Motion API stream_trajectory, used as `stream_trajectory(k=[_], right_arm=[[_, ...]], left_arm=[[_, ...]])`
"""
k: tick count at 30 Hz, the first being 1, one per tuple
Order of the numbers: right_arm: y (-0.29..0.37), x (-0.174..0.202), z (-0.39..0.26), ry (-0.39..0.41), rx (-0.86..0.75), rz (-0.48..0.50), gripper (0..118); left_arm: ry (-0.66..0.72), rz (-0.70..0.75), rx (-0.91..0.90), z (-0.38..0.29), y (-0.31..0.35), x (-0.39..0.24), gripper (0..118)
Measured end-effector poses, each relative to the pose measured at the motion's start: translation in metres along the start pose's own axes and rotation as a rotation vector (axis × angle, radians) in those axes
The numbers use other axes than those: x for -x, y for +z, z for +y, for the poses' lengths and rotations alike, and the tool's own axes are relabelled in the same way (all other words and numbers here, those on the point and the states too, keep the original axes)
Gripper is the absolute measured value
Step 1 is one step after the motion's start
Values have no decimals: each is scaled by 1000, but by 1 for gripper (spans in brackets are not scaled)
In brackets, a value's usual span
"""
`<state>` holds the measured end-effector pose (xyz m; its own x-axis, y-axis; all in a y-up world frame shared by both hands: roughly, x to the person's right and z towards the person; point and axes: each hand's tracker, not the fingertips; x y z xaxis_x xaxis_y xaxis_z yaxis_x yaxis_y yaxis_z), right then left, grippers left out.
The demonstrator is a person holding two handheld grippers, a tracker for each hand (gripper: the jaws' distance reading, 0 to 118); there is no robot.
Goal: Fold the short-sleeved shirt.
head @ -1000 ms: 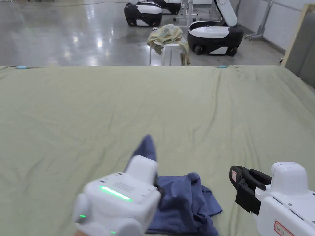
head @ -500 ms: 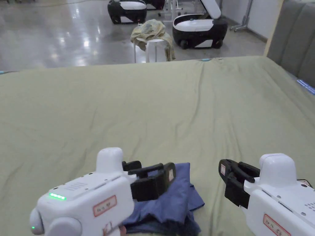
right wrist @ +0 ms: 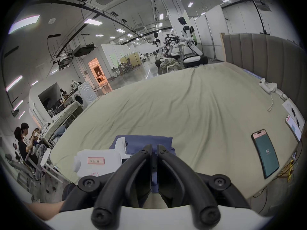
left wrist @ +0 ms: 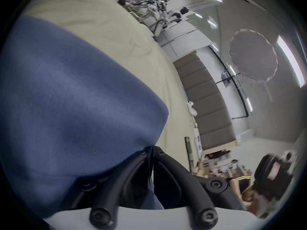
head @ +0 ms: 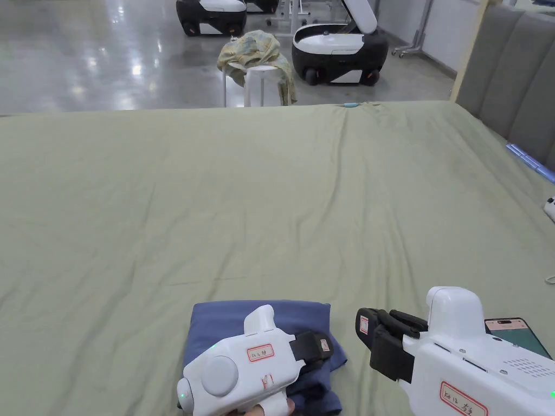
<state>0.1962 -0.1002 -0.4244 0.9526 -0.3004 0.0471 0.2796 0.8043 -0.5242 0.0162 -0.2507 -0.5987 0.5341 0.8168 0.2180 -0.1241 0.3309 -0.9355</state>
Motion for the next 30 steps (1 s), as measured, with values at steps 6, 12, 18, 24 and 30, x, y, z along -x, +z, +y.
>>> stream_trajectory(k=[6, 12, 18, 24, 30], right_arm=[[-41, -9, -3, -176, 107, 99, 7], [-136, -25, -30, -387, 341, 279, 7], [-144, -45, -44, -459, 293, 151, 6], [-141, -40, -40, -390, 304, 157, 6], [-131, -33, -34, -357, 276, 172, 7]], left_arm=[[-156, -180, -113, 12, 114, -21, 6], [-154, 88, -194, 39, 218, 38, 105], [165, -72, -142, 42, 219, 101, 105], [112, -186, 2, 35, 137, 81, 102], [153, -47, -11, 28, 117, 73, 18]])
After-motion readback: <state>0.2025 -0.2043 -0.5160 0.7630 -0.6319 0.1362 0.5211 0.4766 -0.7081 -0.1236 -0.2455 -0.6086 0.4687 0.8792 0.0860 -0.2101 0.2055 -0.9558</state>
